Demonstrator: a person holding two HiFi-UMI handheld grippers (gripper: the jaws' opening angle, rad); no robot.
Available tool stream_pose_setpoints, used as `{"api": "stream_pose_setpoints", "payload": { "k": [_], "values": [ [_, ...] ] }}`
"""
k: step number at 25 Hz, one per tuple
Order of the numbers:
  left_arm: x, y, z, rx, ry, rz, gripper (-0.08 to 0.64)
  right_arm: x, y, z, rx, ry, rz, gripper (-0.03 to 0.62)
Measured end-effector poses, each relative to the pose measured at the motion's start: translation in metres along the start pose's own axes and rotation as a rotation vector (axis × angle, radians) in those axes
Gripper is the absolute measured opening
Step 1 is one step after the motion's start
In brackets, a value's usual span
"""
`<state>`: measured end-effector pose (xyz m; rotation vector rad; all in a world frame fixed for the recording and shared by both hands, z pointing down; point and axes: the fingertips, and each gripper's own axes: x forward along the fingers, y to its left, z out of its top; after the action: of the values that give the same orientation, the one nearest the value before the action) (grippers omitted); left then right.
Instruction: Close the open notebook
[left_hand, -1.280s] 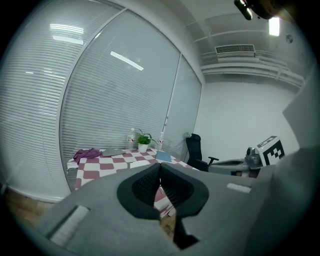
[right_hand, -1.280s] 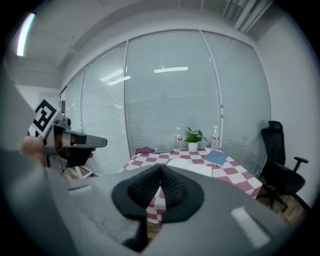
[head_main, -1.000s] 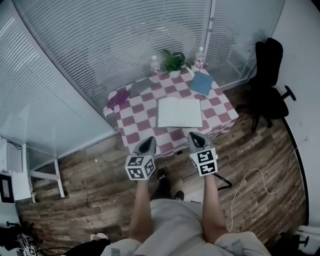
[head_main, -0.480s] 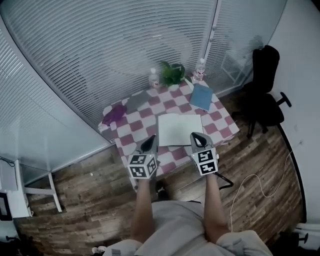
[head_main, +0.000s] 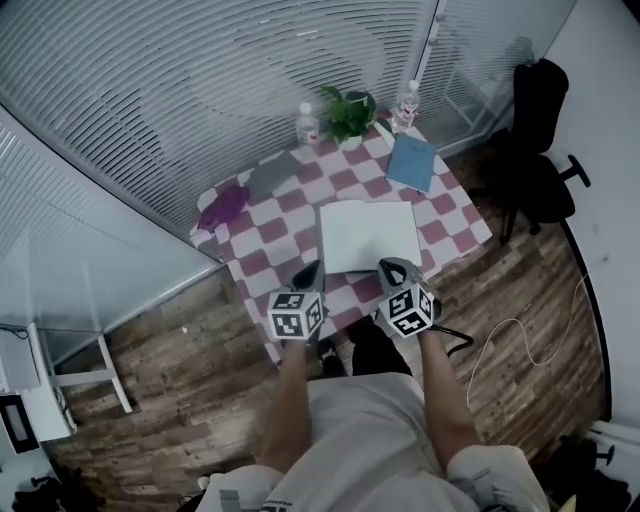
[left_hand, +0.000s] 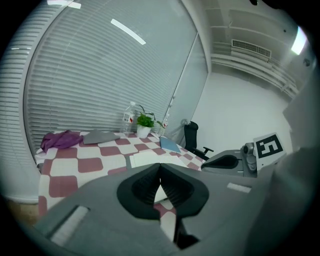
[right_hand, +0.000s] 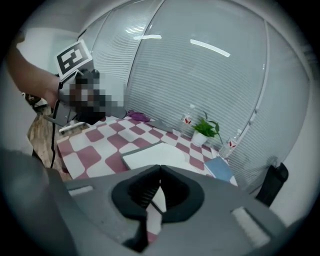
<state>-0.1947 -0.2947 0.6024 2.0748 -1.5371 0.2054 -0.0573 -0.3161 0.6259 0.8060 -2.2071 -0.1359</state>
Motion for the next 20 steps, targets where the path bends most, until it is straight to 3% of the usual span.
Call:
{"api": "stream_pose_setpoints", "payload": {
  "k": [5,11,13,16,20],
  "values": [
    [0.025,0.003,-0.035,0.009,0.104,-0.009,0.008,0.038,0.029,-0.025,-0.151,0.055,0.091,0.001],
    [0.038,0.012,-0.045,0.015,0.152,0.002,0.008,0.068,0.049,-0.026,-0.241,0.045,0.17,0.002],
    [0.042,0.015,-0.047,0.002,0.154,0.006,0.008,0.075,0.058,-0.025,-0.275,0.051,0.214,0.092],
    [0.047,0.018,-0.054,-0.011,0.167,0.008,0.008,0.085,0.067,-0.024,-0.333,0.056,0.251,0.109],
    [0.047,0.023,-0.058,-0.028,0.177,0.012,0.008,0.096,0.083,-0.028,-0.438,0.092,0.302,0.195]
  ]
}}
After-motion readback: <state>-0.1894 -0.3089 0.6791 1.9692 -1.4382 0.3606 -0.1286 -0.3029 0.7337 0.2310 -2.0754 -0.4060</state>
